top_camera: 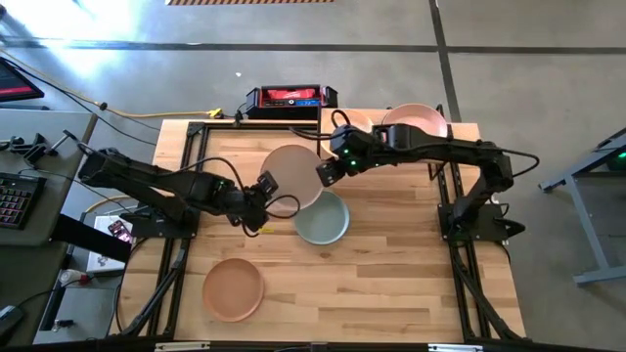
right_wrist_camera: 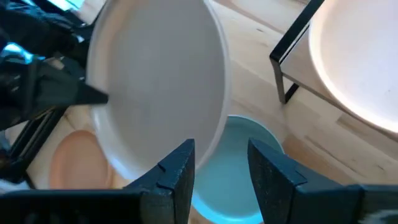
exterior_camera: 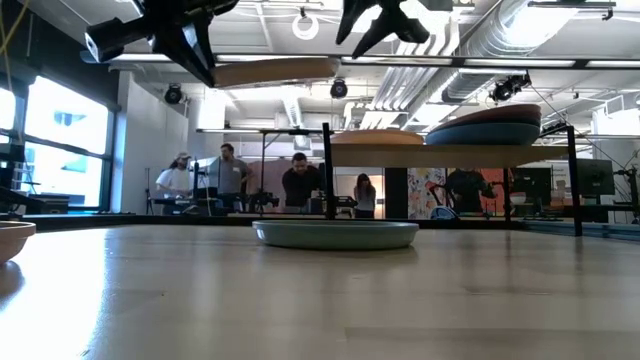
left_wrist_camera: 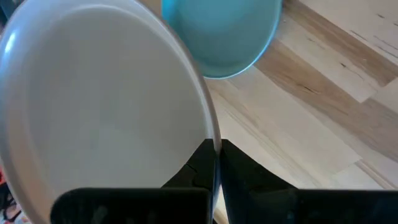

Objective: Place and stack plates onto a shelf
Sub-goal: Stack the gray plate on top of the white plate on the shelf

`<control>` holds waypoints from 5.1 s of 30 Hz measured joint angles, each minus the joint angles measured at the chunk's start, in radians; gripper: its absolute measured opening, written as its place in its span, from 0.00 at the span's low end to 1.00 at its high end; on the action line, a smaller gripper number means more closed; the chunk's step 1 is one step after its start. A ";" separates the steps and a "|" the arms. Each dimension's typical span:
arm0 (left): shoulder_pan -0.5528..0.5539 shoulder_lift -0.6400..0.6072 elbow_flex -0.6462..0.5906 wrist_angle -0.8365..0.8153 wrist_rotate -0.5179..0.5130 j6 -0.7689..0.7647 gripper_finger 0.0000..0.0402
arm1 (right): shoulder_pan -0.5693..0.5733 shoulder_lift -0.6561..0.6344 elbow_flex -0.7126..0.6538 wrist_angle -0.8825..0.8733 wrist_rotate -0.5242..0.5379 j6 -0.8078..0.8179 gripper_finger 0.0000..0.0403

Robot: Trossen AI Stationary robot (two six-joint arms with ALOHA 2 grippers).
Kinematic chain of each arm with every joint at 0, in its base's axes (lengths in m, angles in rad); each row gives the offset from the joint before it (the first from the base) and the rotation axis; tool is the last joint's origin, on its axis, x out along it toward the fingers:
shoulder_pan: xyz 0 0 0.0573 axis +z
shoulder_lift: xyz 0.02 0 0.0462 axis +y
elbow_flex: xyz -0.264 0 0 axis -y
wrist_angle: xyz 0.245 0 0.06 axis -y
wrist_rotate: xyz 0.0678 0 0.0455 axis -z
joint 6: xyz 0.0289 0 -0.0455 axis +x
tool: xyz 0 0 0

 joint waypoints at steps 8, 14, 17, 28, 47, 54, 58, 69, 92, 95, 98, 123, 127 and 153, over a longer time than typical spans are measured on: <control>-0.009 0.030 0.000 -0.003 -0.023 -0.011 0.00 | -0.003 0.049 0.000 0.015 0.020 0.001 0.32; -0.009 0.032 0.000 0.006 -0.059 -0.024 0.00 | -0.005 0.089 0.000 0.017 0.020 0.001 0.32; -0.009 0.032 0.000 0.007 -0.066 -0.031 0.00 | -0.010 0.096 0.000 0.018 0.020 0.001 0.32; -0.007 0.032 -0.001 0.033 -0.076 -0.043 0.01 | -0.012 0.096 0.000 0.064 0.043 -0.029 0.02; -0.008 0.032 -0.001 0.050 -0.140 -0.145 0.05 | -0.012 0.095 0.000 0.068 0.057 -0.026 0.00; -0.007 0.038 -0.001 0.055 -0.136 -0.235 0.17 | -0.024 0.095 0.000 0.070 0.038 -0.026 0.00; -0.007 0.038 -0.001 0.056 -0.174 -0.319 0.24 | -0.034 0.095 0.000 0.062 0.031 -0.030 0.00; -0.007 0.038 -0.001 0.054 -0.264 -0.424 0.30 | -0.077 0.073 0.000 0.038 0.021 -0.054 0.00; 0.025 0.037 0.000 0.049 -0.361 -0.523 0.30 | -0.262 -0.087 0.000 -0.040 0.008 -0.164 0.00; 0.051 0.037 0.000 0.049 -0.361 -0.563 0.30 | -0.310 -0.113 0.000 -0.072 -0.002 -0.174 0.00; 0.077 0.037 0.000 0.049 -0.371 -0.590 0.30 | -0.373 -0.135 0.000 -0.101 -0.036 -0.207 0.00; 0.235 0.037 0.000 0.055 -0.391 -0.601 0.30 | -0.737 -0.127 -0.104 -0.132 -0.354 -0.397 0.00; 0.249 0.037 0.000 0.055 -0.391 -0.616 0.30 | -0.737 -0.127 -0.156 -0.079 -0.366 -0.393 0.00; 0.276 0.038 -0.001 0.056 -0.383 -0.616 0.30 | -0.734 -0.127 -0.291 0.045 -0.350 -0.348 0.00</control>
